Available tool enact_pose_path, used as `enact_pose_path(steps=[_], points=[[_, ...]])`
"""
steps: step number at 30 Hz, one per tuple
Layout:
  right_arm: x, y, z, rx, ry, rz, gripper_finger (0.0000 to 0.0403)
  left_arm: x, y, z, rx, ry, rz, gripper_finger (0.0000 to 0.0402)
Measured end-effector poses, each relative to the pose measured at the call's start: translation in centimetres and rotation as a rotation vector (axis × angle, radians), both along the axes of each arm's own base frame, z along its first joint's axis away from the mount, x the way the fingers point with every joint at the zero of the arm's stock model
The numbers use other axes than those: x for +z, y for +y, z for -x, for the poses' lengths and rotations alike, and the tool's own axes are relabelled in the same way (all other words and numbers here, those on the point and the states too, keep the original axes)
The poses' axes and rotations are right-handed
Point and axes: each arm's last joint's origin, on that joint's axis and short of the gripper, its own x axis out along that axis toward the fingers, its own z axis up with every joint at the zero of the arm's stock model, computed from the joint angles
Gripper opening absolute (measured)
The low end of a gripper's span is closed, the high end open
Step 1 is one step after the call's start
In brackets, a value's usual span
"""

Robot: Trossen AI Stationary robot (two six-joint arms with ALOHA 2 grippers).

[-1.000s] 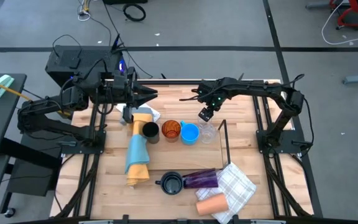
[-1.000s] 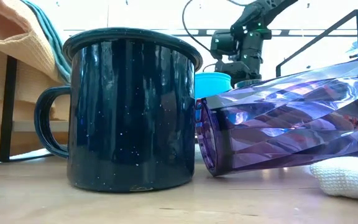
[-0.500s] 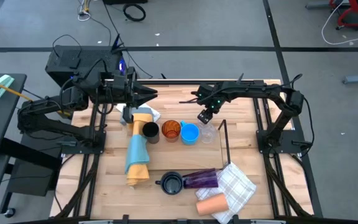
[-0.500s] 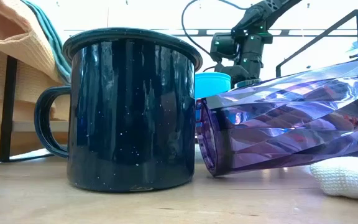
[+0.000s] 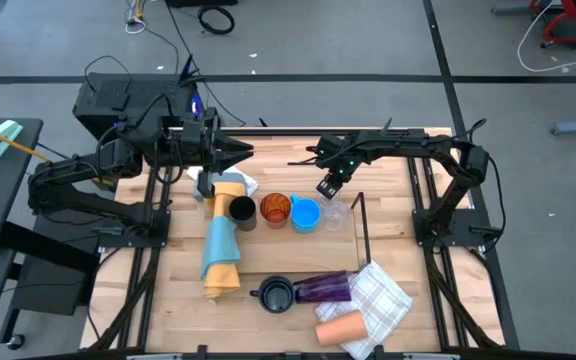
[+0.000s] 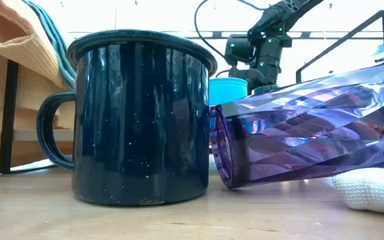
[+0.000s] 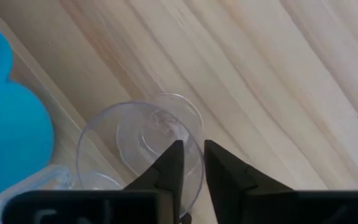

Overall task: Stack small to large cups/mugs on shelf
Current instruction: Put the transparent mug on the shelf

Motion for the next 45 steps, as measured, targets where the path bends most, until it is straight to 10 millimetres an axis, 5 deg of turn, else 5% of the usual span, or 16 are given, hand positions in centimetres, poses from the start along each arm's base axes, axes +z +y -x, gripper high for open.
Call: enact_pose_path(steps=[6,32,38,45], points=[[0.0,-0.1,0.0,0.005,0.002,0.012,0.0008,0.0,0.0,0.0,0.000,0.000,-0.001,0.0068],[0.3,-4.2,1.9,-0.146,0.040,0.112,0.0000,0.0,0.0,0.0,0.000,0.001,-0.001,0.0059],[3.2,-6.7,2.0,-0.215,-0.042,0.165,0.0000,0.0,0.0,0.0,0.000,0.001,-0.004,0.0060],[10.2,-7.5,1.3,-0.198,-0.176,0.221,0.0000,0.0,0.0,0.0,0.001,0.002,-0.007,0.0062]])
